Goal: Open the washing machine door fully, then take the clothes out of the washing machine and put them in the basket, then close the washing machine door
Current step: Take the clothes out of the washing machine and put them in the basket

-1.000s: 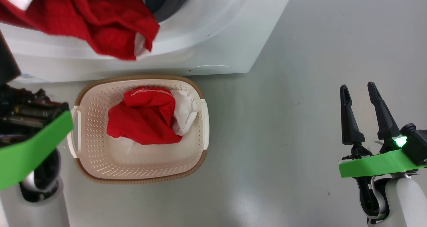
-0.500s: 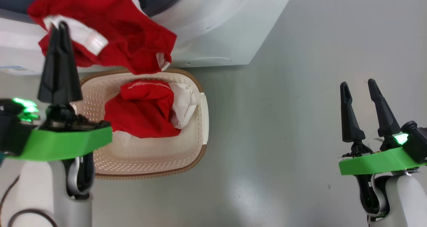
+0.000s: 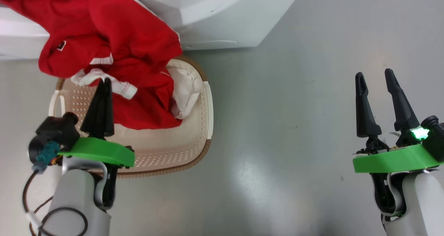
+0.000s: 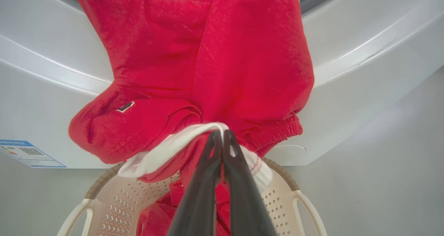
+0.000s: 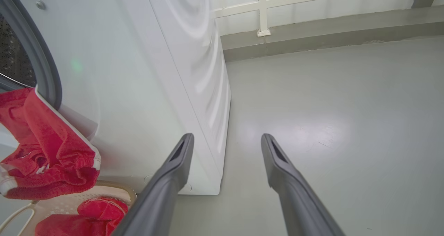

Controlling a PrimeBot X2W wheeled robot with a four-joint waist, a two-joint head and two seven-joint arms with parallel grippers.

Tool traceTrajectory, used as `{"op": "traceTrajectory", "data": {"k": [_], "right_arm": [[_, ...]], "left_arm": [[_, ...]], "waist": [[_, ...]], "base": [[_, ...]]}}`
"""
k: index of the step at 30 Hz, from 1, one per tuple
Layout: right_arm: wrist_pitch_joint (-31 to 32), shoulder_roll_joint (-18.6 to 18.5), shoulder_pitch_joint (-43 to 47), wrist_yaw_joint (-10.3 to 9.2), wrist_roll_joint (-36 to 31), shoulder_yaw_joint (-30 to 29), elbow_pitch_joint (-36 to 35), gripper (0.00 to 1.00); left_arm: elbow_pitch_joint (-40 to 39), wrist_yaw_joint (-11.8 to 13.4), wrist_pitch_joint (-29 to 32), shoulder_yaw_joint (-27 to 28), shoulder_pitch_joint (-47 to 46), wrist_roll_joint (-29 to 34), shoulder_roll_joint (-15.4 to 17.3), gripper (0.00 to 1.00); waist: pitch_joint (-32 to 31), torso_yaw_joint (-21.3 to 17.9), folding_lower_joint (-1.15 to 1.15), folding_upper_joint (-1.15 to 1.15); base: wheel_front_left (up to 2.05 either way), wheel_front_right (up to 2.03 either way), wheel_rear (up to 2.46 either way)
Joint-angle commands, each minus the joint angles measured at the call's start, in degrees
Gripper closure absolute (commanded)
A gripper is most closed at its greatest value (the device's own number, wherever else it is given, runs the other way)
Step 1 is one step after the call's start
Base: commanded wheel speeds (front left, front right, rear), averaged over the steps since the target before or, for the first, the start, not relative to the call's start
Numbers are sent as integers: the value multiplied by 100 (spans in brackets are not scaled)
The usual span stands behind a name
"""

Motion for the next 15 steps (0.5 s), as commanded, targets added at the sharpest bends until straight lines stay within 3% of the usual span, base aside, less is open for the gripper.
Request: {"op": "traceTrajectory", "data": {"k": [1, 9, 15], "right_arm": [[-36, 4, -2, 37, 41, 112, -163, 0], [-36, 4, -202, 37, 61, 148, -222, 0], [-36, 4, -243, 37, 86, 184, -232, 0]], "left_arm": [[161, -32, -22, 112, -75, -8, 171, 100], [1518, -32, -22, 7, -837, -34, 284, 100], [2066, -32, -22, -84, -1162, 17, 378, 98]], "waist": [[174, -38, 0, 0], [601, -122, 0, 0], [708, -196, 0, 0]], "base": [[0, 0, 0], [0, 0, 0], [0, 0, 0]]}}
